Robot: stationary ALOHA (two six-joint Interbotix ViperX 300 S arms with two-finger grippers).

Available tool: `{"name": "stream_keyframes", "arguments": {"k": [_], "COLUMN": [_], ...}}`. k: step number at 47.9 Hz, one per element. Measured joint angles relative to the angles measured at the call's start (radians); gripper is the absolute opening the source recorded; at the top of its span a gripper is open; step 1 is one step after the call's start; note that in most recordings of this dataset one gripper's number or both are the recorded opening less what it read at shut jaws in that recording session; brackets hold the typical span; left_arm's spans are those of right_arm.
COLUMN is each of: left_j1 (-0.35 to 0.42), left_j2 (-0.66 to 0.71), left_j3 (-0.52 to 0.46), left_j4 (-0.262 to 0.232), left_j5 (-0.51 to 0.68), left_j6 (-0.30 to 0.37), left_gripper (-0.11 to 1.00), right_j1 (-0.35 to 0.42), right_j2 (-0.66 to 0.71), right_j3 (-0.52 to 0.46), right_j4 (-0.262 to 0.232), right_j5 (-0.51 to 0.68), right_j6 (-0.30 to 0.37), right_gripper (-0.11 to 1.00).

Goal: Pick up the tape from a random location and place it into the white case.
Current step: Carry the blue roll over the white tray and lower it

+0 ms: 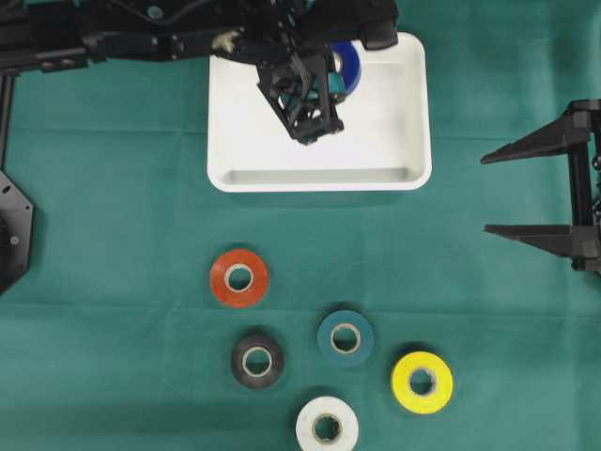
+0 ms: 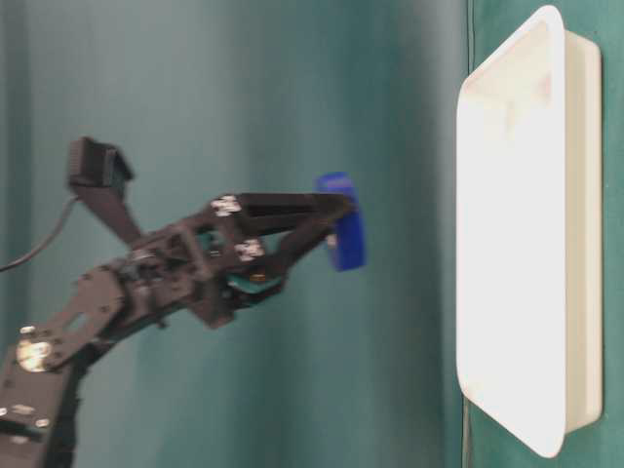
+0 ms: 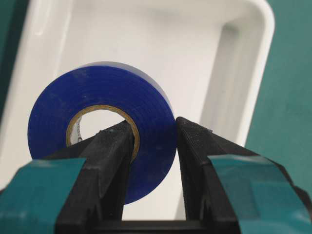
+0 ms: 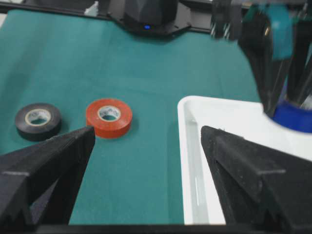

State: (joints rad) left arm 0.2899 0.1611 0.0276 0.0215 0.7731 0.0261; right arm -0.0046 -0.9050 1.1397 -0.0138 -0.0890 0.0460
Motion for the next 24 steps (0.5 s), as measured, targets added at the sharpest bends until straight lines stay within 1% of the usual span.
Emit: {"name": "stream_keyframes", "arguments": {"k": [17, 24], "left_j1": [0.011, 0.021], "left_j2": [0.077, 0.114], "left_j3": [0.103, 0.130], "left_j4": [0.000, 0.000], "left_j5": [-0.175, -0.216], "left_j6": [-0.002, 0.000], "left_gripper": [0.22, 0.22], "right_j1": [0.000, 0.002], "right_j2": [0.006, 0.014], "right_j3": [0.000, -0.002], "right_j4": [0.000, 0.000], "right_j5": [0.000, 0.000], "right_j6": [0.000, 0.000], "right_gripper": [0.89, 0.89]}}
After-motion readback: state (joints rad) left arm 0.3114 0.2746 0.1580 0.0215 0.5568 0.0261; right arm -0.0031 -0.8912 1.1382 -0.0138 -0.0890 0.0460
